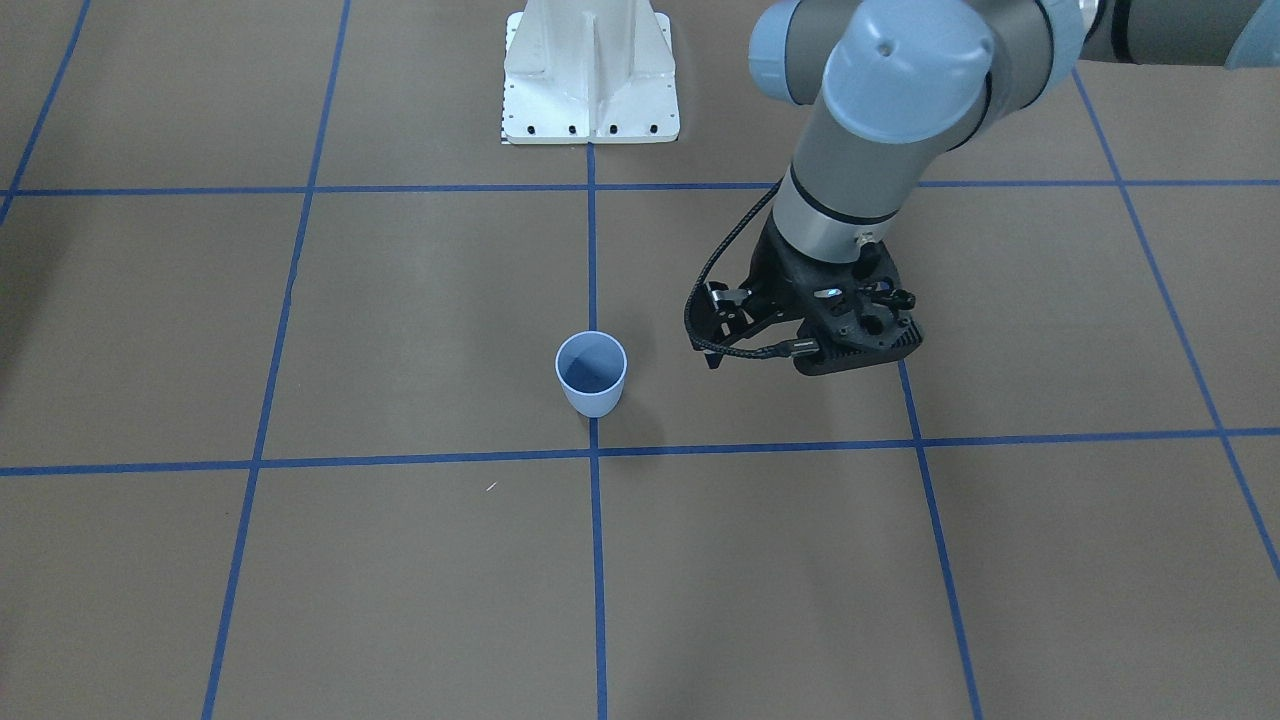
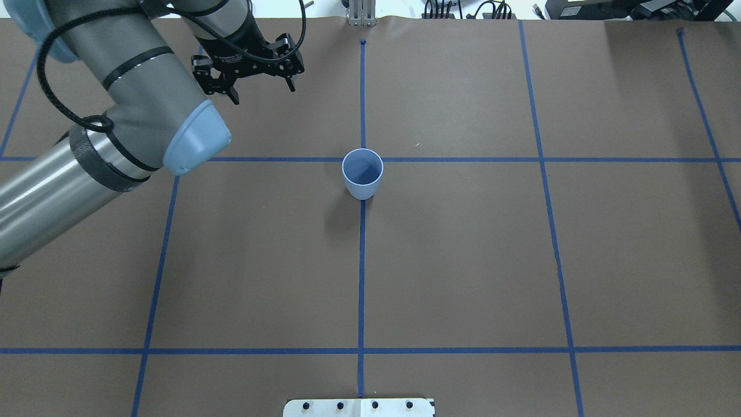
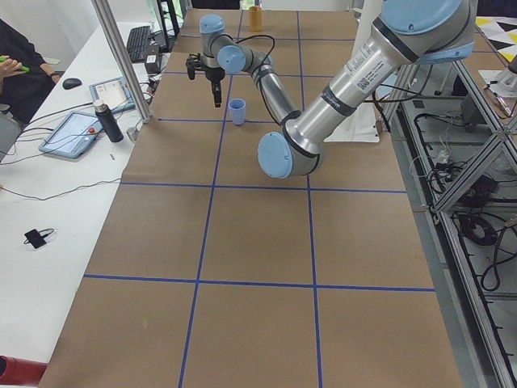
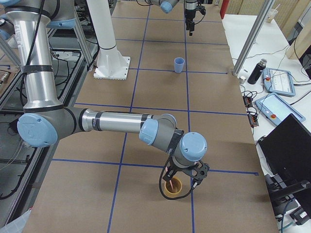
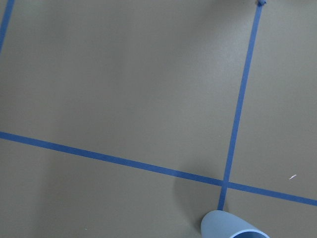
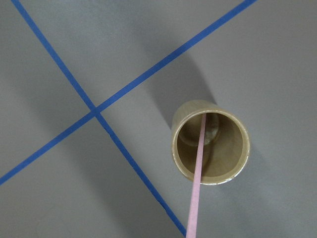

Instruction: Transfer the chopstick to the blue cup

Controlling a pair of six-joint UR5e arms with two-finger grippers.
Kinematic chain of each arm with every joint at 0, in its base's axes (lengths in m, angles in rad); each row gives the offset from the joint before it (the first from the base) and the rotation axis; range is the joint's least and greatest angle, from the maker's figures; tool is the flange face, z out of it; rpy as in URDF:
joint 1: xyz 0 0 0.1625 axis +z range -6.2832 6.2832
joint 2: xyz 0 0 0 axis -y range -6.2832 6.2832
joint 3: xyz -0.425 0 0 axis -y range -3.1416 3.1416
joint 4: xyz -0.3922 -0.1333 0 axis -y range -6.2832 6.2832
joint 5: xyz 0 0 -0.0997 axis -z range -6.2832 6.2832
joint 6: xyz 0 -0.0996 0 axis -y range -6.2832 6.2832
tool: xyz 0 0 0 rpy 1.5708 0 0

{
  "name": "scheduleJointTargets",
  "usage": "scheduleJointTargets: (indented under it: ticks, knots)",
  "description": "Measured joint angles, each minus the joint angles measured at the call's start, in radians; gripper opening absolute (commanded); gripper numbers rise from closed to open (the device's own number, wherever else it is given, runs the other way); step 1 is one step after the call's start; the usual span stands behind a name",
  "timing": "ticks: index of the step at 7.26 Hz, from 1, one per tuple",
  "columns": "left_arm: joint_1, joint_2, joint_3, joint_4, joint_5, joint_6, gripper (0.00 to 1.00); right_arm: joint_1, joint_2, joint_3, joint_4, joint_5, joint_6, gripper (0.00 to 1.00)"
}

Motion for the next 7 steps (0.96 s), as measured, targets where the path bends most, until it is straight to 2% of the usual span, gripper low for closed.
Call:
scheduleJointTargets:
  ticks: [3, 7]
  knots:
    - [-0.039, 0.067, -0.105, 0.053, 0.003, 0.077, 0.99, -0.001, -0.004, -0.055, 0.0, 0.073, 0.063, 1.0]
    - [-0.047, 0.113, -0.178, 0.056, 0.002, 0.079, 0.99, -0.024, -0.001, -0.116, -0.002, 0.16, 0.071, 0.99]
